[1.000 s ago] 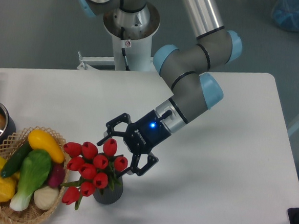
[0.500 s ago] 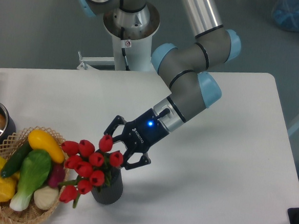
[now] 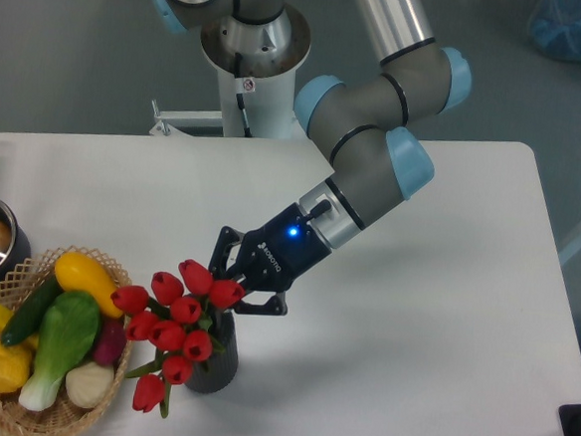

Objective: Pick up the flowers from the vase
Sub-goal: 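Close the gripper on the tulip stems, then lift the gripped tulips up out of the grey vase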

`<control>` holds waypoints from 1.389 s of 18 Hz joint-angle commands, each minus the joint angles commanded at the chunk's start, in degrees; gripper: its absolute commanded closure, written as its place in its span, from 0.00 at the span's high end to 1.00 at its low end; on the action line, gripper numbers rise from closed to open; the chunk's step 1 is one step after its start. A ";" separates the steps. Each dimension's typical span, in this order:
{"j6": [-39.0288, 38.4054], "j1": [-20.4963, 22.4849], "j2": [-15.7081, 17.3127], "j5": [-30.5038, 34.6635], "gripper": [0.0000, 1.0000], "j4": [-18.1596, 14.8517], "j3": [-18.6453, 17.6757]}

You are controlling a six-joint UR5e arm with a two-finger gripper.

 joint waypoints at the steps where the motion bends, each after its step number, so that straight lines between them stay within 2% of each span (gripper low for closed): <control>1: -0.09 0.26 0.18 -0.09 0.00 0.00 0.00; 6: -1.31 1.76 2.38 -1.66 0.00 0.00 0.61; 11: -6.75 3.78 2.99 -6.32 0.00 0.00 5.09; 15: -9.31 4.75 3.08 -9.23 0.00 -0.09 7.03; 25: -12.74 6.33 4.66 -12.92 0.00 -0.09 7.56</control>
